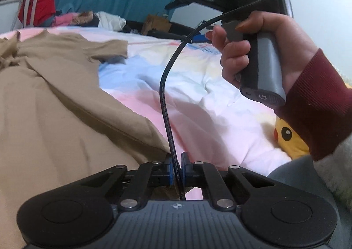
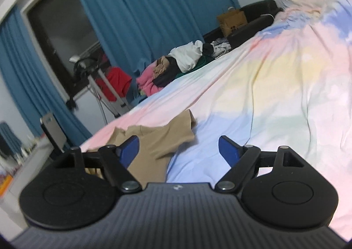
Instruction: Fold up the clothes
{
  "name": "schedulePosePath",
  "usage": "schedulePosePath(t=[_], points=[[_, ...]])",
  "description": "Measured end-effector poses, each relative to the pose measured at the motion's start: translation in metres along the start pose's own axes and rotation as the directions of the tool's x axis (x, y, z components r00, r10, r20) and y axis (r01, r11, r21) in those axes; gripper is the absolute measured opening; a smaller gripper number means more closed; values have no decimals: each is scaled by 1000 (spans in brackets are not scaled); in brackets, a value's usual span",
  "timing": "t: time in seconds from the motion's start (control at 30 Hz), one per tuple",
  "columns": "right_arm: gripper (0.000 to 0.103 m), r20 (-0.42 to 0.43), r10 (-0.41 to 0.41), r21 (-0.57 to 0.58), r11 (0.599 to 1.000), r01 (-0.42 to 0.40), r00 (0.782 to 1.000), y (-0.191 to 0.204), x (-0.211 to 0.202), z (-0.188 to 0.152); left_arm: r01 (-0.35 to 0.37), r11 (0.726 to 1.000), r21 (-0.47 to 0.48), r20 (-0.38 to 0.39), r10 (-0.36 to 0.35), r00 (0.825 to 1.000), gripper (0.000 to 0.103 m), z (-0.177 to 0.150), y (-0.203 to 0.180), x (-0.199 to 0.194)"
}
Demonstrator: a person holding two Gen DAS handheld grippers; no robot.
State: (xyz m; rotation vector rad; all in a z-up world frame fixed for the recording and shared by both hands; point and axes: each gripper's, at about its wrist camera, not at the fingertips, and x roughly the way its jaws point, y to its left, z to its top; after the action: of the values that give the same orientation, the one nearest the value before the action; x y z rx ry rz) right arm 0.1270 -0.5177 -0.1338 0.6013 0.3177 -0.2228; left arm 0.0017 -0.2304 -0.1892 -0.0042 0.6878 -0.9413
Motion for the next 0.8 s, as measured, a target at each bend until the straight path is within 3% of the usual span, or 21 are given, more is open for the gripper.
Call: schedulePosePath(t=[0.1,0.17,0.2,0.27,0.33,0.43,0.67,0.8], points=[[82,-1,-12,24,1000,12,1000,-11,4,2,2,1000,-23,-44,-3,999,7,-5,-2,19],[82,-18,1,31,1000,0,1000,-16,10,1,-11,1000,10,-63,12,998,8,-10,-4,24],[82,-27,9,31,999,-9,1000,-16,12,0,-8,1000,26,-69,10,998,12,-12,-5,23],[82,-50,27,31,999,-25,998,-15,18,-1,6,1000,30,-67,-4,998,27,-11,-6,17],[82,-61,43,22,999,-42,997,-12,20,-2,15,999,30,-67,-13,998,59,-6,-8,7],[82,-63,70,-7,997,-71,995,-6,20,-4,6,999,36,-37,-5,999,85,3,-9,-16],[82,-54,106,-9,994,-107,993,-2,23,-3,-26,999,39,84,23,996,92,23,10,-81],[83,-62,136,-16,990,-138,989,5,27,-6,-84,996,-11,193,84,978,96,42,26,-113]])
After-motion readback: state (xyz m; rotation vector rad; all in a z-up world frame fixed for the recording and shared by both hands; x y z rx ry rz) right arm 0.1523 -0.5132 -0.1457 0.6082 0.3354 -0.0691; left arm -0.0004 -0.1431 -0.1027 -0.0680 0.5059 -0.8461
